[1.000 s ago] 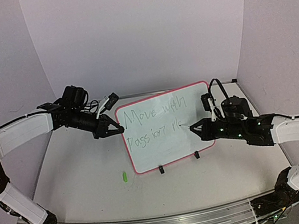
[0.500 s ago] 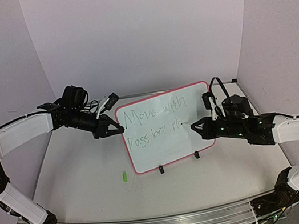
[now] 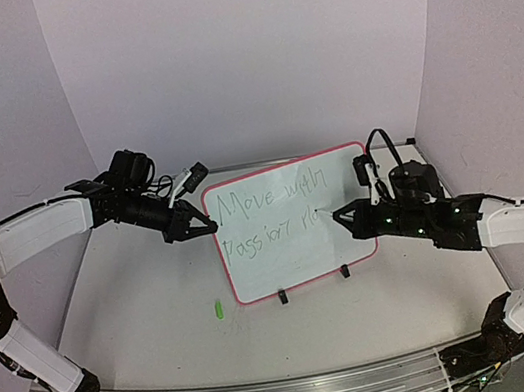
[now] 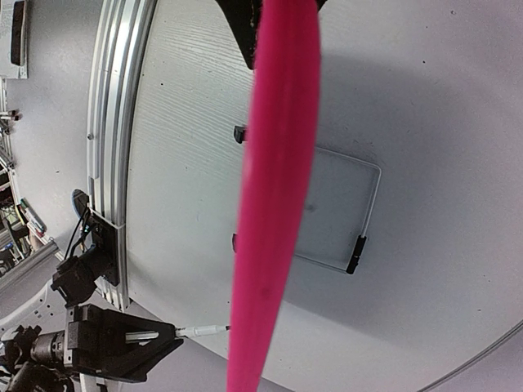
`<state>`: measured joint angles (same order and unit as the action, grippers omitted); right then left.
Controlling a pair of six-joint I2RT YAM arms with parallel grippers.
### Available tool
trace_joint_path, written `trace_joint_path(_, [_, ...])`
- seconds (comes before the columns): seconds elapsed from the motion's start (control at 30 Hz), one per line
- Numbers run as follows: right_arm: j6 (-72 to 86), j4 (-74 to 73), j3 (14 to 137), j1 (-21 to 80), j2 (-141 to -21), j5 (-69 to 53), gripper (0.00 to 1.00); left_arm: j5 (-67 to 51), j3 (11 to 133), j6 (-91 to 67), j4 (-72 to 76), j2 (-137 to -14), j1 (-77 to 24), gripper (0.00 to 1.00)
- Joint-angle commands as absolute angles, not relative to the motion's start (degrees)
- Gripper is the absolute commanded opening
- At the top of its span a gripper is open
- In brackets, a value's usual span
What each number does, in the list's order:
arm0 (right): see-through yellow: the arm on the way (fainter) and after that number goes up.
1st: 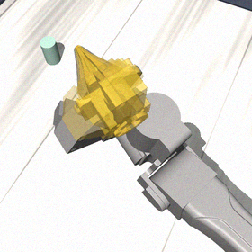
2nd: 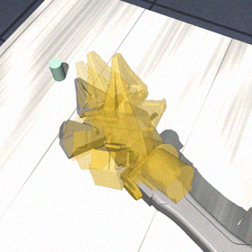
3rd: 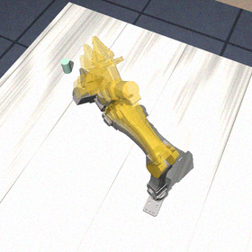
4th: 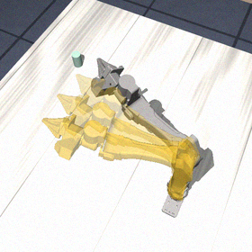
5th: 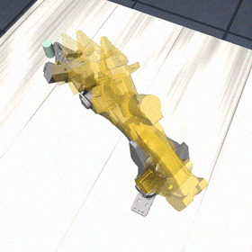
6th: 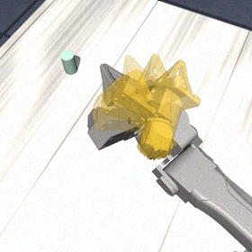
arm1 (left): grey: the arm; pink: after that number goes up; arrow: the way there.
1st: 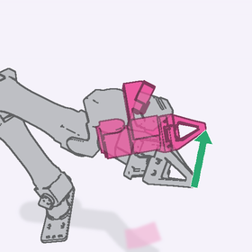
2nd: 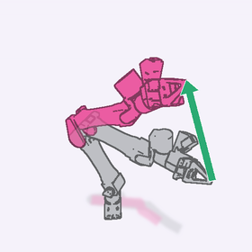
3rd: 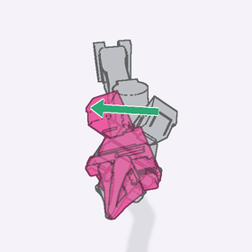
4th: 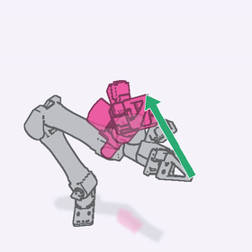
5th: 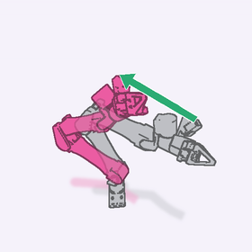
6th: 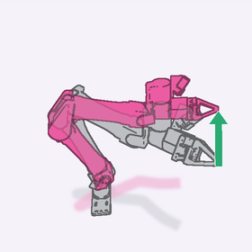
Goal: Write a sentence on the whiteboard
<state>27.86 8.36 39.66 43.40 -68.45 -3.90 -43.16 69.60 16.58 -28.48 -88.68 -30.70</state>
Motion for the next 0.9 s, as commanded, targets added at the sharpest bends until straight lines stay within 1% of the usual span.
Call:
trace_joint_path(0.0, [27.53, 8.94, 40.83, 43.08, -66.81, -3.04, 0.00, -38.67, 69.27, 18.70, -29.91, -89.30, -31.23, 0.00])
trace_joint_path(0.2, [28.29, 8.61, 39.61, 43.11, -64.32, -3.06, 0.00, -38.76, 69.34, 18.65, -29.89, -89.52, -31.22, 0.00])
trace_joint_path(0.6, [26.74, 8.61, 41.52, 43.11, -68.11, -1.80, 0.00, -38.80, 69.32, 18.66, -29.89, -89.47, -31.23, 0.00])
trace_joint_path(0.87, [27.55, 7.60, 40.59, 43.10, -67.79, -0.02, 0.00, -38.86, 69.35, 18.67, -29.85, -89.60, -31.21, 0.00])
